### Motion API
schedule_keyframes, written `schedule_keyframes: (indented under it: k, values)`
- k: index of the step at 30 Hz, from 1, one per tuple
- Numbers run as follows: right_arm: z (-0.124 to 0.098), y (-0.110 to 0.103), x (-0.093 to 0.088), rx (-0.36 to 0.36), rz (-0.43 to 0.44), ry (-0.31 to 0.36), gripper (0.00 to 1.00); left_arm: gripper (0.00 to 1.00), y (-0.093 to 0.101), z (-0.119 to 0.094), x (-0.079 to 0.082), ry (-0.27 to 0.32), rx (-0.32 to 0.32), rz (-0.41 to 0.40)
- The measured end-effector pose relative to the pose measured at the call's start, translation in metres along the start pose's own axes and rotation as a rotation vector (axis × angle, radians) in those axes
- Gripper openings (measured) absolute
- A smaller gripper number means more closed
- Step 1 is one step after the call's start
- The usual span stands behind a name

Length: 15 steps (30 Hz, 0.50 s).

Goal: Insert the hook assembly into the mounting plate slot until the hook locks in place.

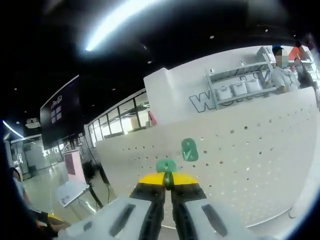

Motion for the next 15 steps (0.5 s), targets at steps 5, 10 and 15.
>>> schedule_keyframes:
  k: [5, 10, 15]
  values:
    - [0.004, 0.007, 0.004, -0.019, 0.004, 0.019, 0.0, 1.0, -0.004, -0.001, 0.0, 0.008, 0.01, -0.02]
    - [0.006, 0.014, 0.008, -0.041, 0.01, 0.039, 0.0, 1.0, -0.005, -0.002, -0.001, 0.003, 0.015, -0.022]
    - [0.006, 0.02, 0.013, -0.062, 0.014, 0.059, 0.0, 1.0, -0.005, -0.002, -0.004, -0.005, 0.014, -0.031]
Point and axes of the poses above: the point that each gripper's makers call its tool centre point, and the gripper's own axes: z roughly forward along the fingers, y roughly to its right, x roughly out of its top, the point moved 9 cm from there along -z, roughly backward along the fingers, and after that the axes turned 8 degrees about z, right-handed, at the moved point
